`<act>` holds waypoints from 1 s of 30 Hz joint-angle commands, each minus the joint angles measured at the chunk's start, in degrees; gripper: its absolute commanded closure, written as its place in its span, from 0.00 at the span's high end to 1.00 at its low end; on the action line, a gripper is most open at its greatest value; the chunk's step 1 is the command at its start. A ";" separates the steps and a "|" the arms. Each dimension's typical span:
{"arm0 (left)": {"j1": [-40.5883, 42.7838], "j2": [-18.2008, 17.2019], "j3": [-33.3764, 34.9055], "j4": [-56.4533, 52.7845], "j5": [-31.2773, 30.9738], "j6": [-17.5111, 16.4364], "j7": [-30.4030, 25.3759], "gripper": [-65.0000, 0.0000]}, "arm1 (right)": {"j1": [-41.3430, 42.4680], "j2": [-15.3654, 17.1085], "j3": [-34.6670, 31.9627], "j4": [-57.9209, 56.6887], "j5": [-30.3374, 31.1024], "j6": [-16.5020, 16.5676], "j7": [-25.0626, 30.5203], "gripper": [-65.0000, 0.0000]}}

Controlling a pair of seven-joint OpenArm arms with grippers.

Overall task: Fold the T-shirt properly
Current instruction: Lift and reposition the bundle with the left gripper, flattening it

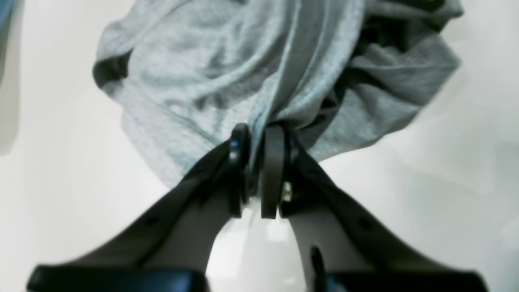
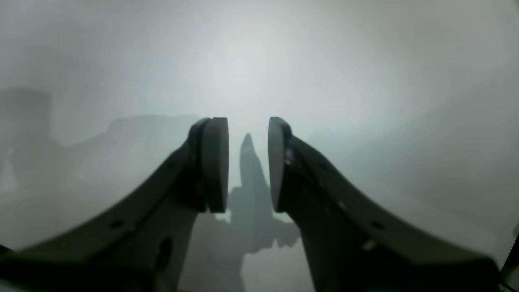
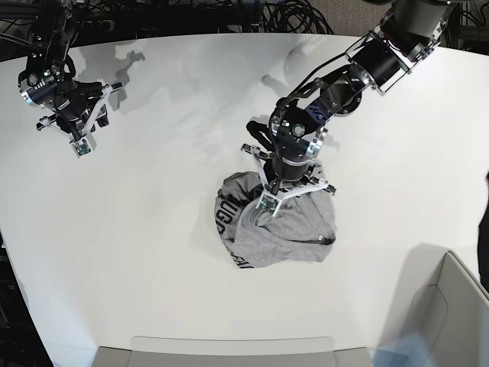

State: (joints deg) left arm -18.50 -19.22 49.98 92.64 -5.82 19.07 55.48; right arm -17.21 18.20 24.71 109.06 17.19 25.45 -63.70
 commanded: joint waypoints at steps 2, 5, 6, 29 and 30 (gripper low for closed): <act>0.79 -0.07 -4.66 2.96 1.12 0.40 -1.46 0.09 | 0.47 0.75 0.39 0.70 0.26 0.35 0.98 0.26; 4.66 -0.07 -10.37 5.34 1.12 0.40 -1.46 0.08 | 0.73 0.75 0.39 0.70 0.26 0.35 0.98 0.26; 5.71 -0.07 -11.51 5.86 1.12 0.40 -1.46 0.07 | 0.99 0.75 0.39 0.70 0.26 0.35 0.98 0.26; 20.57 -0.51 -26.28 7.27 1.39 -3.91 2.41 0.14 | 3.63 0.66 -1.37 0.70 0.44 0.35 0.80 0.26; 21.62 -0.51 -27.43 9.38 1.39 -3.91 2.41 0.21 | 3.63 0.66 -1.37 0.70 0.44 0.35 0.89 0.26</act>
State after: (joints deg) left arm 3.60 -19.29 23.16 100.75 -5.41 14.66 58.76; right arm -14.06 17.91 22.87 108.86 16.67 25.71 -63.72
